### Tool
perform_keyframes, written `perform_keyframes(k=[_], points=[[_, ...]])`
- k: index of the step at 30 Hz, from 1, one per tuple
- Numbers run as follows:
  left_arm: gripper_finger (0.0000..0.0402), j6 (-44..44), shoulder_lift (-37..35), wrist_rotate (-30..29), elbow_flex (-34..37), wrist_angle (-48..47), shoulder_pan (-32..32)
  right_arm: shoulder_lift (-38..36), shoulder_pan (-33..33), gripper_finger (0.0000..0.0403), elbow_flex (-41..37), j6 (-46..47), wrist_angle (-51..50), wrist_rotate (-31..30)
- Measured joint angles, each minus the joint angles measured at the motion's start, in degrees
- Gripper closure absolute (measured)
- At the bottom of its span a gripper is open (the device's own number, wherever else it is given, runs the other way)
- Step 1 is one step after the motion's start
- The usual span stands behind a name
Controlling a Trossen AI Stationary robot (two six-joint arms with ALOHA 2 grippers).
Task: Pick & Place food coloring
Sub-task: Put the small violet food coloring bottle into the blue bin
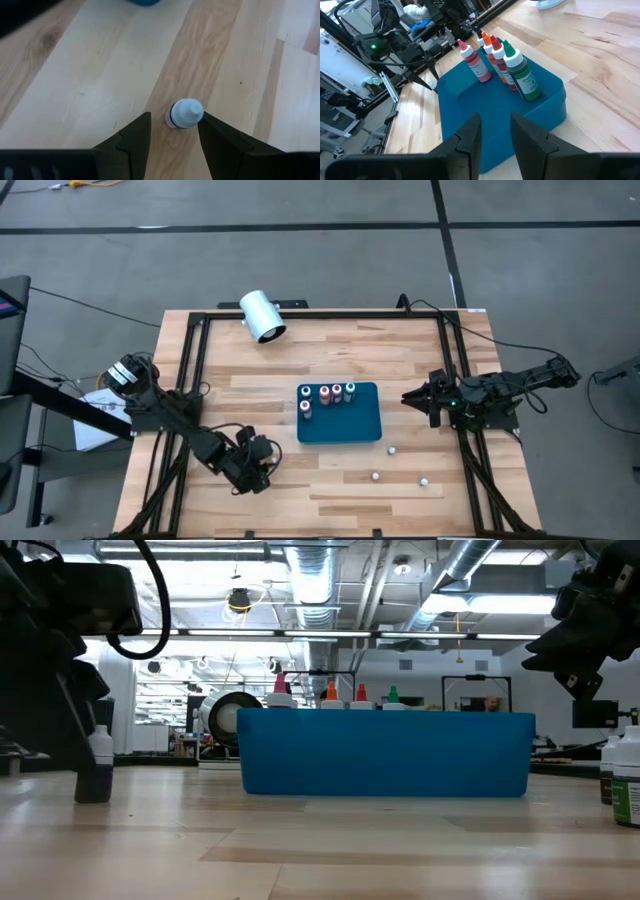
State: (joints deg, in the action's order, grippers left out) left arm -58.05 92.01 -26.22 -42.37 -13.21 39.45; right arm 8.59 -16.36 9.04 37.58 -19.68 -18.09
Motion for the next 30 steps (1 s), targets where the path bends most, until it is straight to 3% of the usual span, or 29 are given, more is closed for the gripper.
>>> perform_keyframes(k=[30], points=[[0.0252,1.34,0.00,0.21,0.02,2.69,-1.62,0.01,0.02,0.0310,0.00,0.00,0.00,-0.02]])
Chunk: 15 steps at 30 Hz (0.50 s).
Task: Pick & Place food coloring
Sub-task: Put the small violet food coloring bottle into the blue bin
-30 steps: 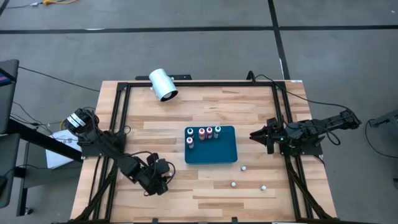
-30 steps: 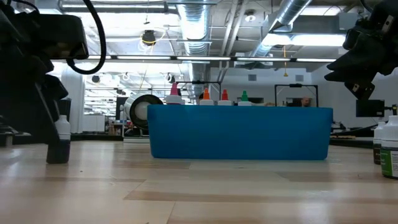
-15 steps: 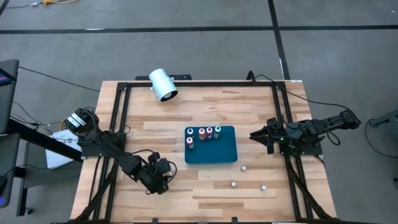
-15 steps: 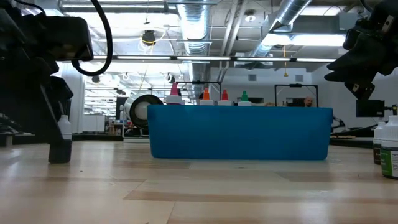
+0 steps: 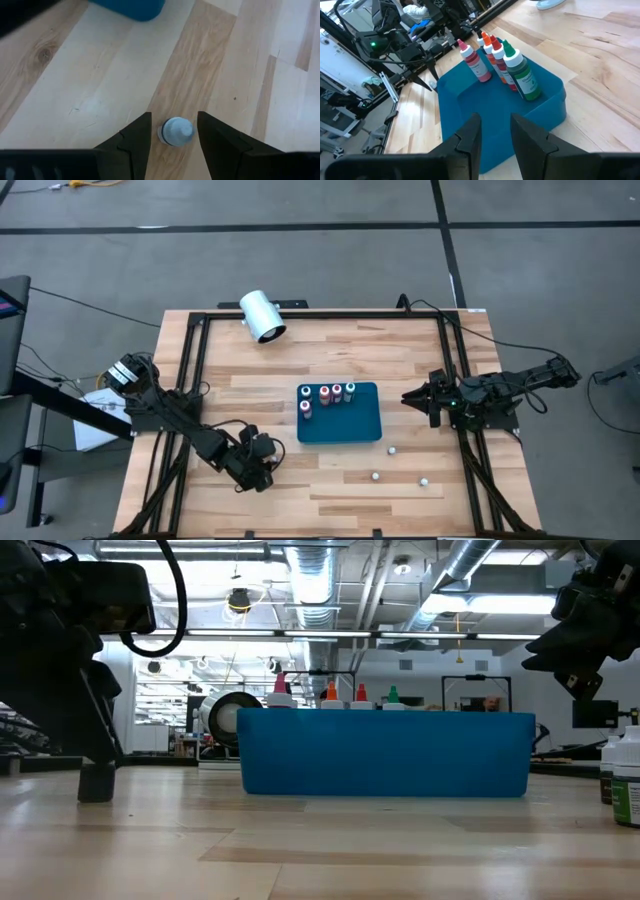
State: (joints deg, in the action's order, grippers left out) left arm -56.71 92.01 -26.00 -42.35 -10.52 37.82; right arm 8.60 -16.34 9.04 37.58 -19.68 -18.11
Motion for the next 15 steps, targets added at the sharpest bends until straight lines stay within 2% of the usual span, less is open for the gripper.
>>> perform_keyframes(k=[10,15], points=[[0.0347,-0.33,-0.03,0.27,0.00,0.18,0.00,0.00,0.00,0.0310,0.00,0.00,0.00,0.00],[0.0351,-1.29,-0.07,0.80,0.00,0.24,0.00,0.00,-0.02,0.0310,0.00,0.00,0.00,0.00]])
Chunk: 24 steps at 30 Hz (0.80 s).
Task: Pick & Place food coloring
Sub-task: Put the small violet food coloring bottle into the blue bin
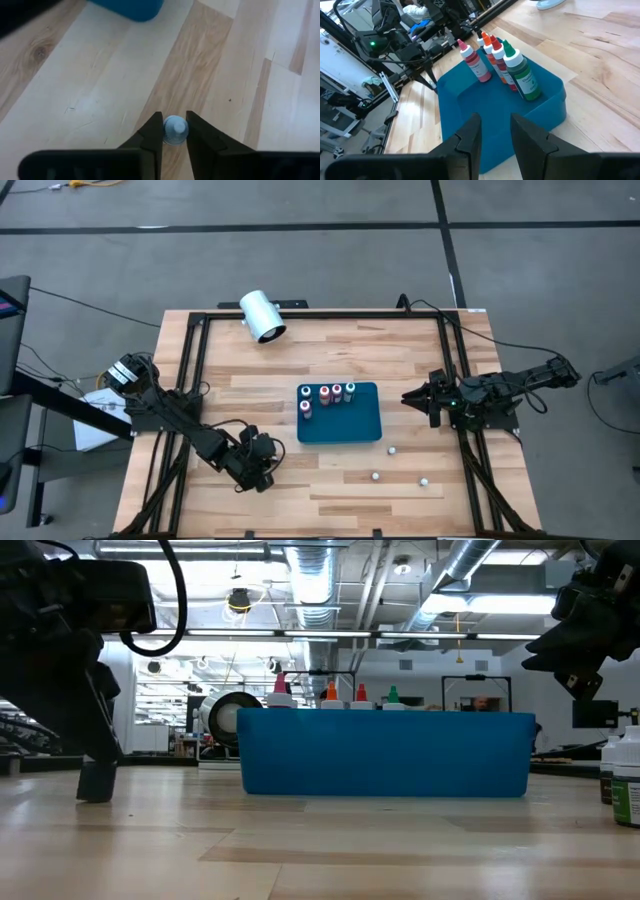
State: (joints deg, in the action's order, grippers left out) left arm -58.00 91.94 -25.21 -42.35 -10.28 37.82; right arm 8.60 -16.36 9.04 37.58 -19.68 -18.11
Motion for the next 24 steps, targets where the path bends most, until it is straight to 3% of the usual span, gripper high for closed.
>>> perform_keyframes(k=[10,24], points=[[0.0349,-2.03,-1.30,-0.74,-1.61,0.89,-0.99,0.00,0.00,0.0310,0.00,0.00,-0.02,0.00],[0.0342,16.63,-8.76,-7.13,-11.86,0.82,-7.78,-0.02,0.02,0.0310,0.00,-0.02,0.00,0.02]])
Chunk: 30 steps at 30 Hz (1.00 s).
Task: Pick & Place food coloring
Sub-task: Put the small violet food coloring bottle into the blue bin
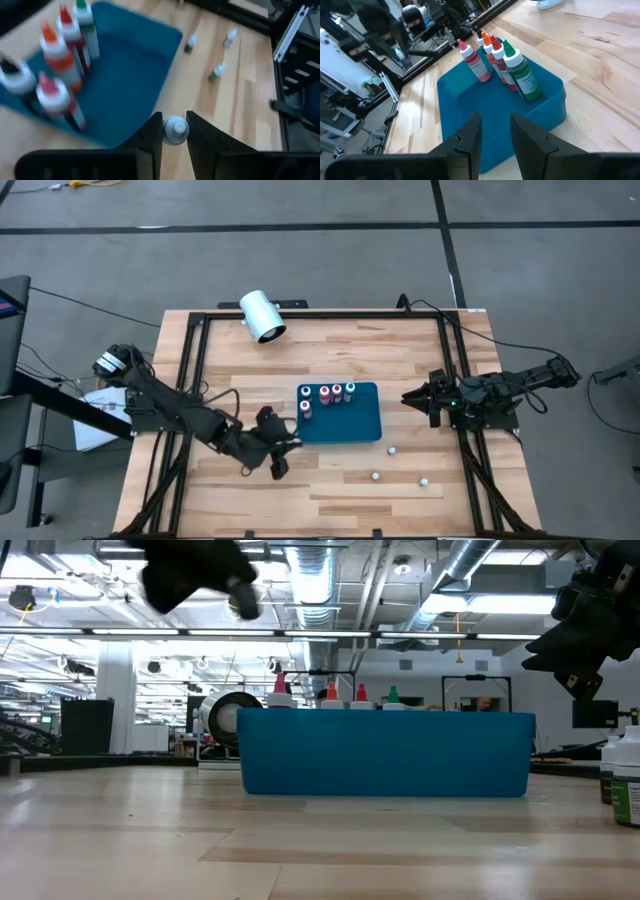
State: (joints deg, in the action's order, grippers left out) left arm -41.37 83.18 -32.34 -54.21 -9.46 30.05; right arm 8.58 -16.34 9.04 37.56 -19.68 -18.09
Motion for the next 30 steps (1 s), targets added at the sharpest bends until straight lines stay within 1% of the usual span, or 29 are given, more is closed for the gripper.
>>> perform_keyframes(k=[6,10,13,16,17,20,23,30], points=[[0.0341,9.44,0.24,1.09,-2.78,0.03,-5.52,0.02,-0.02,0.0310,0.00,0.01,0.00,0.00],[0.0341,11.75,0.59,4.92,-2.92,-0.18,-8.51,0.02,-0.02,0.0310,0.00,0.02,-0.02,0.00],[0.0341,13.50,1.58,6.05,-2.84,-0.89,-9.48,0.02,-0.02,0.0310,-0.01,0.01,-0.02,0.00],[0.0341,13.91,4.09,6.58,-3.27,0.40,-10.51,0.00,0.00,0.0310,0.00,0.00,-0.04,0.00],[0.0341,13.93,4.85,7.04,-3.18,-0.24,-10.73,0.02,-0.02,0.0310,-0.02,0.00,0.00,0.00],[0.0340,14.20,8.33,9.13,-3.13,1.80,-11.48,-0.01,0.00,0.0310,-0.06,0.00,-0.76,0.00],[0.0340,14.02,10.79,9.26,-3.13,1.92,-12.11,0.29,-0.02,0.0310,-0.03,0.00,-0.92,0.00],[0.0340,13.04,12.66,9.79,-3.09,1.10,-13.67,0.39,-0.02,0.0310,0.00,0.04,-0.86,0.00]])
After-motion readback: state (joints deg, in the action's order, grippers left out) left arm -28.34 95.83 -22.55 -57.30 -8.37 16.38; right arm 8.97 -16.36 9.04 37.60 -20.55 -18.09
